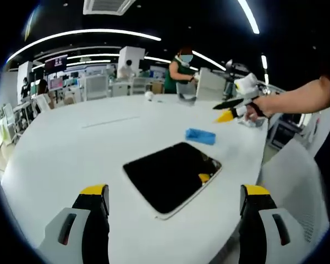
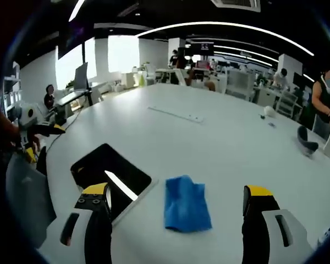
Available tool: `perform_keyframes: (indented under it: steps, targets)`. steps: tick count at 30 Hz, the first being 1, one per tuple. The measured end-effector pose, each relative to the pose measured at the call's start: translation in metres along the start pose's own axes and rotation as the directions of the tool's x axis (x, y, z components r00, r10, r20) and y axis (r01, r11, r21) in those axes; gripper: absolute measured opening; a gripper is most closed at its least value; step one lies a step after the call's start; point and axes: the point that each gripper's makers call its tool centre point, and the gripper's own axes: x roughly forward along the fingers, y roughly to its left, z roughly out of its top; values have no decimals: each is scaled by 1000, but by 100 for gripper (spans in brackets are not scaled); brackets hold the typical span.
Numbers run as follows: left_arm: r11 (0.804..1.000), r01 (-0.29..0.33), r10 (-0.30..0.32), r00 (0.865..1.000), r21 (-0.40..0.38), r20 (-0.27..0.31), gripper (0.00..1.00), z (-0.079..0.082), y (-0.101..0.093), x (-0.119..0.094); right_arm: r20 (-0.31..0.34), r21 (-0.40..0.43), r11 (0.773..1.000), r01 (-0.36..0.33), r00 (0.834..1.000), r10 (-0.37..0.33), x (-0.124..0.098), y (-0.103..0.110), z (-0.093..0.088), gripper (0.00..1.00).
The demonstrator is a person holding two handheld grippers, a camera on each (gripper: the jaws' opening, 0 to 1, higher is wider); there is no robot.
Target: Wipe the mirror surface with the cleaning cloth until all visible marks leave the cleaned area.
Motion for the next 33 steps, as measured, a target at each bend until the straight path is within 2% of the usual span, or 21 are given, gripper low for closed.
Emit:
perform_keyframes:
  steps: [4, 9, 12, 15, 19, 21, 23, 26, 33]
  targets:
    - [998, -50, 51, 998, -41, 30, 100, 3, 2, -12, -5, -39, 999, -6, 1000, 5, -13, 3, -18, 100]
    - [999, -43, 43, 999, -8, 11, 100, -1, -5, -14, -14, -27, 999, -19, 1000, 19, -30, 6, -40, 100]
    - [999, -47, 47, 999, 9, 16, 100, 0, -4, -13, 13, -18, 1000, -6, 1000, 7, -42, 5, -44, 100]
    - [999, -52, 52, 998, 2, 36, 100, 4, -2, -15, 5, 23, 1000, 3, 1000, -3, -53, 5, -53, 100]
    - [998, -52, 52, 998, 22, 26, 100, -1, 0, -17, 14, -4, 1000, 13, 1000, -13, -62, 7, -61, 100]
    - [998, -65, 64, 998, 12, 21, 100, -3, 4, -21, 12, 16, 1000, 13, 1000, -13, -65, 8, -66, 100]
    - [997, -72, 72, 996, -15, 42, 100, 0, 6, -27, 5, 28, 1000, 13, 1000, -13, -69, 11, -71, 100]
    - [996, -85, 85, 995, -13, 44, 100, -1, 9, -31, 31, 17, 1000, 12, 999, -13, -76, 16, -74, 100]
    - [995, -102, 103, 994, -9, 48, 100, -2, 11, -40, 2, 13, 1000, 20, 1000, -20, -89, 18, -94, 100]
